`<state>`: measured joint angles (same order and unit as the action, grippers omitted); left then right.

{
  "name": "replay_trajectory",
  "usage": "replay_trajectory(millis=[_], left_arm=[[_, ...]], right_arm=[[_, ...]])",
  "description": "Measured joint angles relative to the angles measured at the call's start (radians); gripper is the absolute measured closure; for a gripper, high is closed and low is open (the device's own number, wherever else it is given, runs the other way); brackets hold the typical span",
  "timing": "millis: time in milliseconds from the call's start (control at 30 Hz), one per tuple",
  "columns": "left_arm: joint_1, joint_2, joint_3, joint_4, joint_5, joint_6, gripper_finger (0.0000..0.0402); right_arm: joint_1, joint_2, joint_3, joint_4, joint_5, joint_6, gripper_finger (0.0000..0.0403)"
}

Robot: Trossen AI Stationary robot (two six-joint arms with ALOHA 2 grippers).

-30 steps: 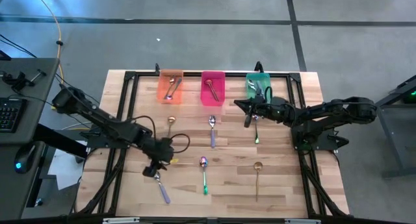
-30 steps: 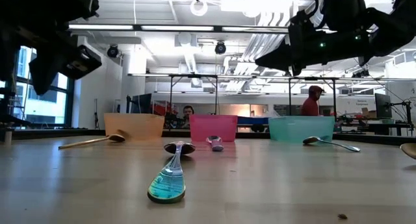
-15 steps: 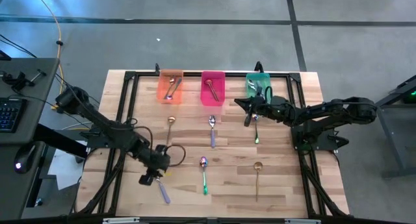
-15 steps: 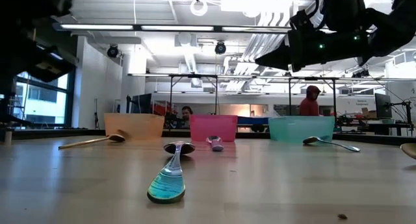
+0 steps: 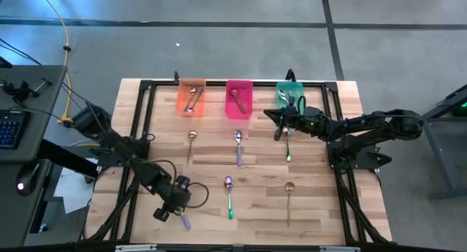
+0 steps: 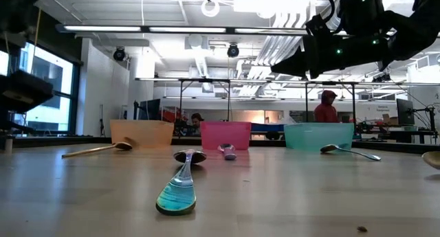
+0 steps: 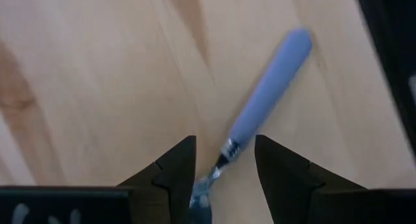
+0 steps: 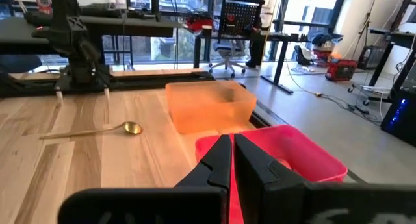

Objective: Sort silverware by color (type)
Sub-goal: Put the bottom purple spoon into the green bin

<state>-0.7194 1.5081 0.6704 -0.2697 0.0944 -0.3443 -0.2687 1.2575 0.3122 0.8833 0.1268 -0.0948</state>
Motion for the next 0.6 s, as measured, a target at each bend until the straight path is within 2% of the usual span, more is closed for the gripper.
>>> replay_trajectory(millis=[200,367,467,600], left_arm=[[-0.044,0.061,0.012,-0.001,-0.014,0.1,0.0254],[-0.047,0.089,0.017,-0.064,-0.048,0.075,0.0264],[-0.035,0.086,0.017,-0.075,-0.052,0.037,0.0289],[0.001,0.068,0.011,-0.108,-0.051,0.006,0.0344]], right_arm=[[0.0,0.0,0.0,-0.012,0.0,0.001,0.0402],[0.0,0.0,0.0,-0.018,0.0,0.007,0.0402],[0.0,0.0,0.0,-0.018,0.0,0.007,0.0402],[0.0,0.0,0.0,-0.018,0.0,0.007,0.0402]])
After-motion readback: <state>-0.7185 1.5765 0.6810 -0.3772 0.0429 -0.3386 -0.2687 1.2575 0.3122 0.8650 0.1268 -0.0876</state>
